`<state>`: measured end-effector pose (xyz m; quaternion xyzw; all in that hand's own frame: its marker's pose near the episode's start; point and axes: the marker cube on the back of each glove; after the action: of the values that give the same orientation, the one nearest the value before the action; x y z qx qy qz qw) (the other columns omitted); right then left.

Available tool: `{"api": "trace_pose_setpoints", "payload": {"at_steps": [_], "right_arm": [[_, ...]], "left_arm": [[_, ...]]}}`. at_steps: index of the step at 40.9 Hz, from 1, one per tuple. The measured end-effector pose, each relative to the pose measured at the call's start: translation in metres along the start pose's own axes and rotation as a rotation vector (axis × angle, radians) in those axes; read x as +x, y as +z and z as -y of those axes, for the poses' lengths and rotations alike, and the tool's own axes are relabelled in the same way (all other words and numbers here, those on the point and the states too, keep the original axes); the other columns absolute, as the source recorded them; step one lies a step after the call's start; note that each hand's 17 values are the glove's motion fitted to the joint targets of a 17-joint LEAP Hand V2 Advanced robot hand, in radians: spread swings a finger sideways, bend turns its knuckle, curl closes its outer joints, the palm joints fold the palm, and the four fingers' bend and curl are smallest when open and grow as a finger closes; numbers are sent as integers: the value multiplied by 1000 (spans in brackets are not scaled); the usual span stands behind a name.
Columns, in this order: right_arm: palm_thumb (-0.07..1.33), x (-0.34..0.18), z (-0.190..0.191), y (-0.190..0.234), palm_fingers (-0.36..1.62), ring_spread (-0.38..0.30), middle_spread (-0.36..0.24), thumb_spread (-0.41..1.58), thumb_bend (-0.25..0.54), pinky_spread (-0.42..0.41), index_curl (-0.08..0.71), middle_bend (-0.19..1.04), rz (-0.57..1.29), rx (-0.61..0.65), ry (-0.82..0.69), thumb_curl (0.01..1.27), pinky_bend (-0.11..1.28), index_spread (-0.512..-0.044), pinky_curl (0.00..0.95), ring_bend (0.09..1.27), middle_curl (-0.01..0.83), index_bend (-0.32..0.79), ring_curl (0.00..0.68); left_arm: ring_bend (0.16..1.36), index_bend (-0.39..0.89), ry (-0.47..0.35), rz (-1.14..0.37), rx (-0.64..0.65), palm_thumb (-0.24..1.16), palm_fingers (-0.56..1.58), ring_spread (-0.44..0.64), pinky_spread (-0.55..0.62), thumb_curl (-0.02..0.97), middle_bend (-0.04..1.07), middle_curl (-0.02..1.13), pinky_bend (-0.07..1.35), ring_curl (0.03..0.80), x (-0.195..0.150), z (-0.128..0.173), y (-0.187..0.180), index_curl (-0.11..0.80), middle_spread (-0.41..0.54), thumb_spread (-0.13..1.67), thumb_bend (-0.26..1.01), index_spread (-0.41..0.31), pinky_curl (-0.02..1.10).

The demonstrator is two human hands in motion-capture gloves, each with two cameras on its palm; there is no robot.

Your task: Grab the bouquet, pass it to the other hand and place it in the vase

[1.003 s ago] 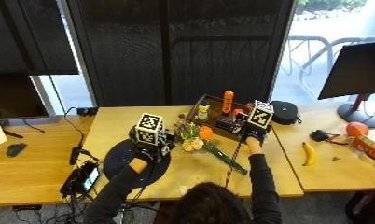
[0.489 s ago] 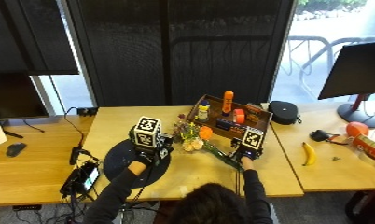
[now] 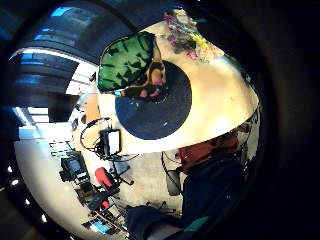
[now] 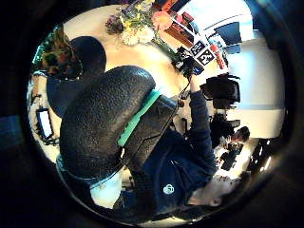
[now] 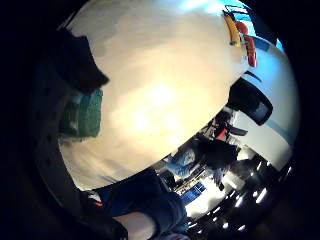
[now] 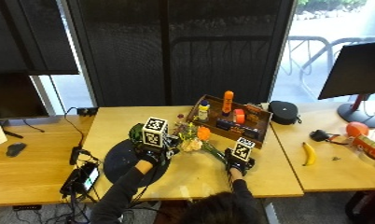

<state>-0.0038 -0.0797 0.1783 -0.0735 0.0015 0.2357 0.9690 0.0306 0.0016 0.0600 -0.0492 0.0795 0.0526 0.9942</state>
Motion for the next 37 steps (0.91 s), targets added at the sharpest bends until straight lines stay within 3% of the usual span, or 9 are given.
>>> {"api": "trace_pose_setpoints", "payload": {"at_steps": [3, 5, 10, 13, 19, 26, 30, 32, 37], "right_arm": [[939, -2, 3, 0, 1102, -223, -156, 1064, 93, -151, 295, 319, 43, 37, 2, 376, 293, -254, 310, 521, 448, 301, 371], [963, -1, 3, 2, 1127, -227, -165, 1073, 98, -188, 321, 328, 48, 41, 14, 377, 290, -252, 321, 521, 464, 300, 387], [1008, -3, -4, 13, 1250, -233, -185, 1093, 104, -246, 368, 386, 147, -23, -3, 375, 323, -250, 359, 557, 505, 289, 430], [970, 0, -3, 18, 1306, -237, -192, 1084, 61, -255, 392, 431, 205, -34, 22, 360, 365, -251, 382, 580, 531, 291, 450], [882, -12, 6, -11, 1365, -234, -193, 1034, -26, -251, 444, 491, 478, 230, -82, 334, 461, -247, 432, 614, 573, 360, 483], [855, -28, -12, -64, 1346, -227, -184, 1007, -27, -238, 505, 554, 780, 341, -245, 323, 537, -237, 477, 667, 617, 442, 520], [859, -44, -14, -91, 1321, -226, -182, 1003, -21, -230, 533, 580, 953, 493, -468, 323, 562, -234, 495, 690, 636, 471, 536], [856, -50, -17, -96, 1317, -225, -181, 1007, -21, -227, 546, 597, 1016, 458, -501, 320, 572, -233, 500, 695, 646, 485, 541], [839, -65, -35, -98, 1386, -224, -176, 1002, -28, -229, 572, 623, 1163, 218, -415, 316, 651, -227, 527, 728, 663, 512, 559]], "left_arm": [[413, 148, 1, 8, -3, 1, 430, 145, 312, 242, 189, 389, 191, 299, 3, 2, 0, 327, 30, 1141, -18, -88, 319], [413, 149, -1, 17, -10, 1, 429, 146, 312, 243, 190, 390, 191, 300, 3, 1, 1, 328, 30, 1141, -18, -88, 320], [411, 147, -2, 34, -18, 0, 431, 146, 309, 246, 186, 388, 201, 301, 1, -3, 0, 327, 30, 1141, -18, -88, 326], [411, 148, 2, 24, -22, 0, 431, 146, 308, 248, 186, 388, 200, 302, -1, -3, 0, 328, 30, 1141, -18, -88, 329], [409, 150, 3, -57, -52, -1, 432, 146, 301, 251, 186, 387, 198, 304, -5, -2, -3, 331, 30, 1141, -18, -88, 333], [410, 151, 35, -318, -60, 10, 437, 141, 297, 254, 185, 385, 197, 305, 1, 13, -8, 332, 30, 1147, -14, -89, 338], [421, 158, 51, -498, -32, 49, 419, 144, 296, 262, 156, 376, 208, 309, 10, 24, -15, 336, 54, 1154, -3, -78, 345], [424, 155, 59, -594, -26, 87, 390, 162, 297, 270, 140, 368, 229, 312, 16, 30, -19, 337, 75, 1156, 7, -65, 354], [461, 131, 65, -851, -8, 184, 317, 192, 298, 292, 133, 346, 290, 323, 33, 43, -32, 326, 136, 1138, 24, -15, 372]]}}
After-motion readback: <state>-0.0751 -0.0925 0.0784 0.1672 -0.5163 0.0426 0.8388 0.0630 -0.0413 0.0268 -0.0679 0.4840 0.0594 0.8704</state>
